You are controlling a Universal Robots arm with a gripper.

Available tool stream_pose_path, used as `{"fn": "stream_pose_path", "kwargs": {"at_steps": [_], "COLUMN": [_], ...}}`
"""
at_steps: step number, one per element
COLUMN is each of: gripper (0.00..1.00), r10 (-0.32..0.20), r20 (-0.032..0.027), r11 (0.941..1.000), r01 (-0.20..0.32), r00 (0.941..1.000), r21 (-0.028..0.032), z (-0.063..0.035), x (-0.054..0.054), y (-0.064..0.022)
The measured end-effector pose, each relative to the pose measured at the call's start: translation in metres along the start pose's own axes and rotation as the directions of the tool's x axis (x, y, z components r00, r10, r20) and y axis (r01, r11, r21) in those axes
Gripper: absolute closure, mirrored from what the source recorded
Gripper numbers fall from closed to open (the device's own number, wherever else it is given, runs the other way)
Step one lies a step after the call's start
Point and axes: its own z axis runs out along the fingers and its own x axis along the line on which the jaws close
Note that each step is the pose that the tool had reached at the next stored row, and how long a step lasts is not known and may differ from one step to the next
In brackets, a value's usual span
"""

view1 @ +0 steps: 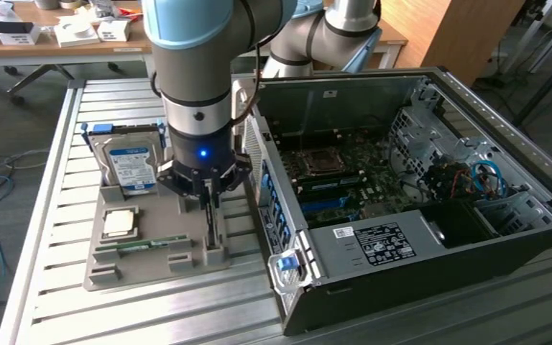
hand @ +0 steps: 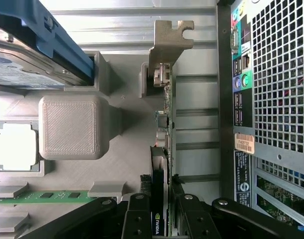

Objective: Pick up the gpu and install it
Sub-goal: 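Pick up the gpu and move the gpu toward the slot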

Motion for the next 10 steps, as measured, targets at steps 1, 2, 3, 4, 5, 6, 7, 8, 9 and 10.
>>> {"fn": "stream_pose_path", "kwargs": {"at_steps": [1, 2, 3, 4, 5, 6, 7, 8, 9, 10], "gripper": [0.74, 0.74, 0.74, 0.74, 0.74, 0.74, 0.74, 0.74, 0.74, 0.74], "r10": [0.000, 0.000, 0.000, 0.000, 0.000, 0.000, 0.000, 0.000, 0.000, 0.000], "r20": [0.0000, 0.0000, 0.0000, 0.0000, 0.0001, 0.0000, 0.0000, 0.0000, 0.0000, 0.0000], "r11": [1.0000, 1.0000, 1.0000, 1.0000, 1.0000, 1.0000, 1.0000, 1.0000, 1.0000, 1.0000], "r01": [0.000, 0.000, 0.000, 0.000, 0.000, 0.000, 0.000, 0.000, 0.000, 0.000], "r00": [1.0000, 1.0000, 1.0000, 1.0000, 1.0000, 1.0000, 1.0000, 1.0000, 1.0000, 1.0000], "r21": [0.0000, -0.0001, -0.0001, 0.0000, -0.0001, 0.0000, -0.0001, -0.0001, -0.0001, -0.0001], "z": [-0.0017, -0.0034, -0.0052, -0.0074, -0.0095, -0.0120, -0.0146, -0.0174, -0.0201, -0.0230], "x": [0.000, 0.000, 0.000, 0.000, 0.000, 0.000, -0.001, -0.001, -0.001, -0.001], "y": [0.0001, 0.0002, 0.0002, 0.0003, 0.0004, 0.0006, 0.0007, 0.0008, 0.0010, 0.0011]}}
